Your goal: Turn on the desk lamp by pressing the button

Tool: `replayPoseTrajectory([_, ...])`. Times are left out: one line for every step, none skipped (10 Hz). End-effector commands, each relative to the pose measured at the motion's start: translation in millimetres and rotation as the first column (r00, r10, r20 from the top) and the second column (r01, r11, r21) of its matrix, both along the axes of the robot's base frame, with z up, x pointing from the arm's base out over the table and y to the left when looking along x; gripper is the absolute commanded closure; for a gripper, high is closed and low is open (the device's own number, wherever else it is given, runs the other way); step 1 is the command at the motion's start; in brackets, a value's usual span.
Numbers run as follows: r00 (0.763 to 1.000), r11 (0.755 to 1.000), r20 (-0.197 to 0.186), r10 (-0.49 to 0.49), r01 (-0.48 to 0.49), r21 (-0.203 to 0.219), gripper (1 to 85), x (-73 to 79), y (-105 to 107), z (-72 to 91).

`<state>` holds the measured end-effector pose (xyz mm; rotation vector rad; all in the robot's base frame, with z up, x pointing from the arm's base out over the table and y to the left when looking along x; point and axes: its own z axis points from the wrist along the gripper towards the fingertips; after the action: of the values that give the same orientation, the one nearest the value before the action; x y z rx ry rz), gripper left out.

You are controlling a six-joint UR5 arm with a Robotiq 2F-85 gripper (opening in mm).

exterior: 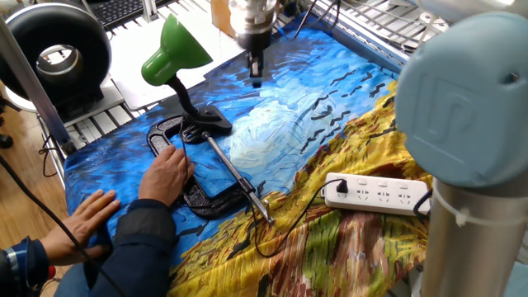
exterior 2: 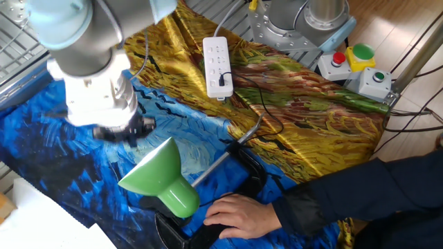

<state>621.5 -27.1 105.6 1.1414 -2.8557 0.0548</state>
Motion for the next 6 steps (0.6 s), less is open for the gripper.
replayPoseTrajectory([0.987, 0.987, 0.031, -0.160, 0.161, -0.016, 84.7, -2.9, 0.2, 19.2])
replayPoseTrajectory([0.983, 0.984, 0.061, -0.176, 0.177, -0.020, 84.7, 4.0, -2.6, 19.5])
replayPoseTrajectory([0.981, 0.983, 0.066, -0.185, 0.186, -0.005, 84.7, 6.2, 1.3, 18.6])
replayPoseTrajectory([0.980, 0.982, 0.070, -0.189, 0.188, 0.016, 84.7, 10.3, 6.9, 16.7])
replayPoseTrajectory([0.978, 0.981, 0.072, -0.193, 0.191, 0.041, 84.7, 13.9, 13.7, 16.0])
replayPoseTrajectory([0.978, 0.980, 0.076, -0.194, 0.190, 0.053, 84.7, 17.3, 18.0, 16.9])
